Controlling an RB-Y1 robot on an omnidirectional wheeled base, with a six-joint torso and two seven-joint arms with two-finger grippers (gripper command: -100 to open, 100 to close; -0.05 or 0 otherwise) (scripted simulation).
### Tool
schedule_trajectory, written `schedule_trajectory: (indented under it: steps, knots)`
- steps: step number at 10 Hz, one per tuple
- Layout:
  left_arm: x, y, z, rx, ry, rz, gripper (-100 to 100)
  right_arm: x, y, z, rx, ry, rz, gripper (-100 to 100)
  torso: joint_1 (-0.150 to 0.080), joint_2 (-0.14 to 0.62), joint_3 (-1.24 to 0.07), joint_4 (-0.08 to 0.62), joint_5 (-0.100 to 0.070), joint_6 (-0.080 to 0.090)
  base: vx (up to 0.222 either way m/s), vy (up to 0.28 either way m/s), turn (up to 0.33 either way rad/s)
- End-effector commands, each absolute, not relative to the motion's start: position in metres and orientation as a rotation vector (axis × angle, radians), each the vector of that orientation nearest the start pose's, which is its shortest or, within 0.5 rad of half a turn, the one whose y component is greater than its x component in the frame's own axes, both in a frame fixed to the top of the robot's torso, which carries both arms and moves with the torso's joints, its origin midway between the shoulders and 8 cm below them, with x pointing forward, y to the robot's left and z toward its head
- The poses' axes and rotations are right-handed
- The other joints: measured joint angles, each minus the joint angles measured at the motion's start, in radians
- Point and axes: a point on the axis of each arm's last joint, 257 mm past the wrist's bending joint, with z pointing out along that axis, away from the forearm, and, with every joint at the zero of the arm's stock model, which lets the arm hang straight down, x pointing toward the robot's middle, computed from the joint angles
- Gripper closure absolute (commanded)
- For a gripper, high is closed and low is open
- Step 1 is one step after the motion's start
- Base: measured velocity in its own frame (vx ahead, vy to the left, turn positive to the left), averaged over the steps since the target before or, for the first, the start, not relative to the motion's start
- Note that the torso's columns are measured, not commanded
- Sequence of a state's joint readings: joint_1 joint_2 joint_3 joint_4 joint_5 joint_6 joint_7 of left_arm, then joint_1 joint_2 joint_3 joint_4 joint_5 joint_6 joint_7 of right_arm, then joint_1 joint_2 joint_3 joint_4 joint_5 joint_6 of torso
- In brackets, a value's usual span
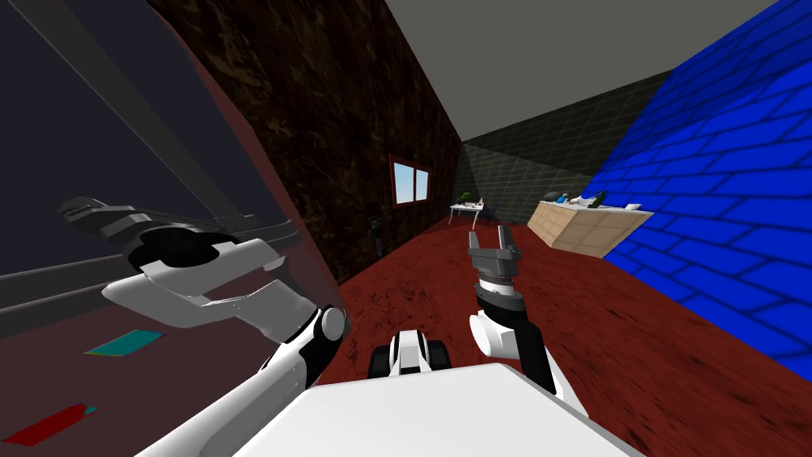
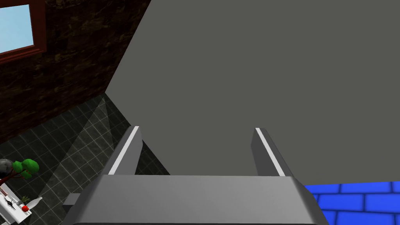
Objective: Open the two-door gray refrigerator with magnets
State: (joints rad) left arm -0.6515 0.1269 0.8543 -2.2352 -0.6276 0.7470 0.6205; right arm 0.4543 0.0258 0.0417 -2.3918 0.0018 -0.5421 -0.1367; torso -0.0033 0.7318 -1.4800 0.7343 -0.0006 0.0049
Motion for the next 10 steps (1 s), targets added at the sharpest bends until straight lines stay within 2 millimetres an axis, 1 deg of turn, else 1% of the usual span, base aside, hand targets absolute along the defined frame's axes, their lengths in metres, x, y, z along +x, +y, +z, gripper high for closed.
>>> schedule_trajectory:
  steps: [1, 3, 6, 7, 8, 9, 10]
  knots:
    - [0.331, 0.615, 0.161, -1.351, -0.268, -0.937, -100, 0.312, -0.259, 0.093, 0.561, 0.422, 1.527, 0, -0.001, -0.001, -0.001, -0.001, 0.0, 0.001, 0.014, -0.075, -0.07]
    - [0.33, 0.621, 0.145, -1.42, -0.323, -0.935, -100, 0.312, -0.259, 0.093, 0.561, 0.422, 1.528, 0, -0.003, -0.006, -0.003, -0.004, 0.001, 0.005, 0.015, -0.079, -0.054]
    - [0.335, 0.622, 0.124, -1.496, -0.364, -0.94, -100, 0.312, -0.259, 0.093, 0.561, 0.422, 1.527, 0, -0.004, -0.011, -0.007, -0.006, 0.001, 0.01, 0.011, -0.044, -0.051]
    - [0.327, 0.625, 0.131, -1.467, -0.367, -0.931, -100, 0.312, -0.259, 0.093, 0.561, 0.422, 1.528, 0, -0.003, -0.009, -0.006, -0.004, 0.0, 0.005, -0.002, -0.017, -0.031]
    - [0.328, 0.625, 0.136, -1.475, -0.37, -0.931, -100, 0.312, -0.259, 0.093, 0.561, 0.422, 1.527, 0, 0.002, -0.001, -0.001, 0.0, 0.0, -0.002, 0.047, 0.086, 0.015]
    - [0.328, 0.624, 0.133, -1.472, -0.369, -0.933, -100, 0.312, -0.259, 0.093, 0.561, 0.422, 1.527, 0, 0.009, 0.004, 0.003, 0.003, 0.002, -0.005, 0.037, 0.056, -0.006]
    - [0.328, 0.624, 0.134, -1.473, -0.368, -0.932, 100, 0.312, -0.259, 0.093, 0.561, 0.422, 1.527, 0, 0.007, 0.008, 0.005, 0.004, 0.002, -0.005, 0.01, 0.006, -0.006]
